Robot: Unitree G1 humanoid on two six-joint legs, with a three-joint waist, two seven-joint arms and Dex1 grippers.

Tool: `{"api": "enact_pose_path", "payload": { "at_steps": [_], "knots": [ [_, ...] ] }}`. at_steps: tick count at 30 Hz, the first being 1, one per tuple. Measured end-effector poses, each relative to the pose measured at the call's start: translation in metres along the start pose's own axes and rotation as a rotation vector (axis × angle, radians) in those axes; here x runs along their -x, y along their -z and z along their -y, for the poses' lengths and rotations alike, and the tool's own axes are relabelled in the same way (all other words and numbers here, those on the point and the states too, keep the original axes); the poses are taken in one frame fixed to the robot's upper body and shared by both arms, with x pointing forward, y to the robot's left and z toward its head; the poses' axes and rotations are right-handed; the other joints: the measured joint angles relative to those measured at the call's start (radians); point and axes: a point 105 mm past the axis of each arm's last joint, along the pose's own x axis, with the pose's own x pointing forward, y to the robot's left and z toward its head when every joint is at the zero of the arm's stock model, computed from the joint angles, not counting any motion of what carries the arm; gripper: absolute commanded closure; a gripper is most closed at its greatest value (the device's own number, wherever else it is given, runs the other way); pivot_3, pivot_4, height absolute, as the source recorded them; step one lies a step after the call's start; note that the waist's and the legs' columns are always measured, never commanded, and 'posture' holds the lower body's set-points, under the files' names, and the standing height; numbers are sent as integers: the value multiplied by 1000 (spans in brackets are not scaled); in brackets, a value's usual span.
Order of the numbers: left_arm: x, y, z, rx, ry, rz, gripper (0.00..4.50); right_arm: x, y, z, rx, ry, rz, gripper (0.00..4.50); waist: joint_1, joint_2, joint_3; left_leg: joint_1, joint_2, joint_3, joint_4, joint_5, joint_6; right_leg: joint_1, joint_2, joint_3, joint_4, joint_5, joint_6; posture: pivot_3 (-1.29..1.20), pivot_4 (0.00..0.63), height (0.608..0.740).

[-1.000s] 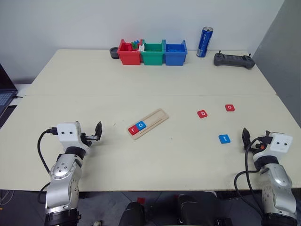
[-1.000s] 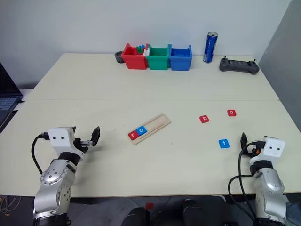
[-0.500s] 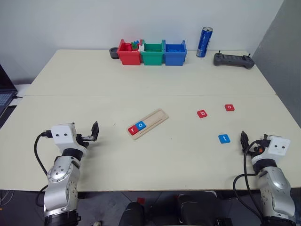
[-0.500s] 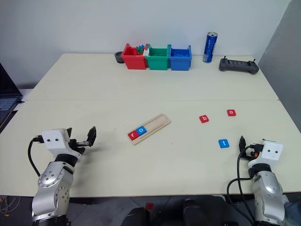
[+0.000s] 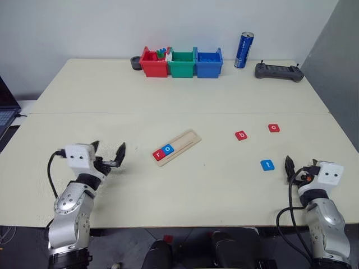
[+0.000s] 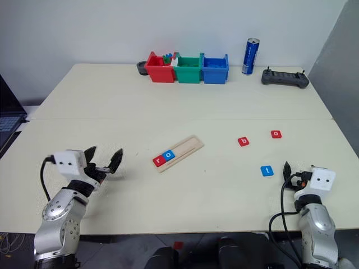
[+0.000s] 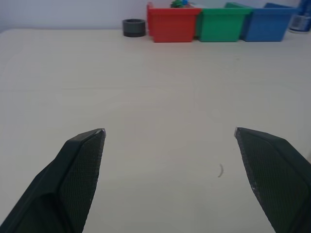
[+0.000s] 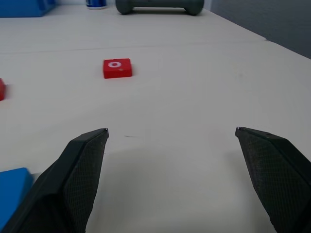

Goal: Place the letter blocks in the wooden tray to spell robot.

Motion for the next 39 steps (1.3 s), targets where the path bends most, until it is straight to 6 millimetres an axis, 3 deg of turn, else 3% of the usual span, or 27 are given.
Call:
{"api": "enact_pose_path", "payload": {
  "at_steps": [2,5,9,15,19,24,39],
  "knots": [
    [-6,-5,16,-26,131,-4,0,-1,-11,-15,13,-110,25,49,0,0,0,0,0,0,0,0,0,0,0,0,0,0,0,0,150,740],
    [-14,-12,28,-64,264,-14,0,3,-31,-53,34,-391,29,49,-1,1,0,0,1,0,0,0,0,0,1,0,0,0,0,0,150,740],
    [-18,-11,34,-96,410,-87,0,32,-51,-107,63,-838,-61,49,-1,1,0,0,1,-1,0,0,0,0,1,-1,0,-1,0,0,150,740],
    [-22,6,49,-76,560,-194,0,71,-70,-144,119,-1205,-162,49,2,-1,1,-1,1,-2,0,0,0,0,1,-2,-1,-1,1,0,150,740],
    [-29,13,49,-83,589,-236,0,84,-73,-155,151,-1306,-169,49,3,-2,2,-1,1,-2,0,0,0,0,1,-2,-1,-1,1,0,150,740],
    [-31,31,50,-107,623,-317,0,86,-74,-157,160,-1323,-165,49,4,-2,2,-1,1,-2,0,0,0,0,1,-2,-1,-1,1,0,150,740],
    [-48,27,62,-183,653,-355,0,93,-73,-159,167,-1355,-163,49,7,-3,2,-1,1,-2,1,0,0,0,1,-2,-1,-1,1,0,150,740]
  ]
}}
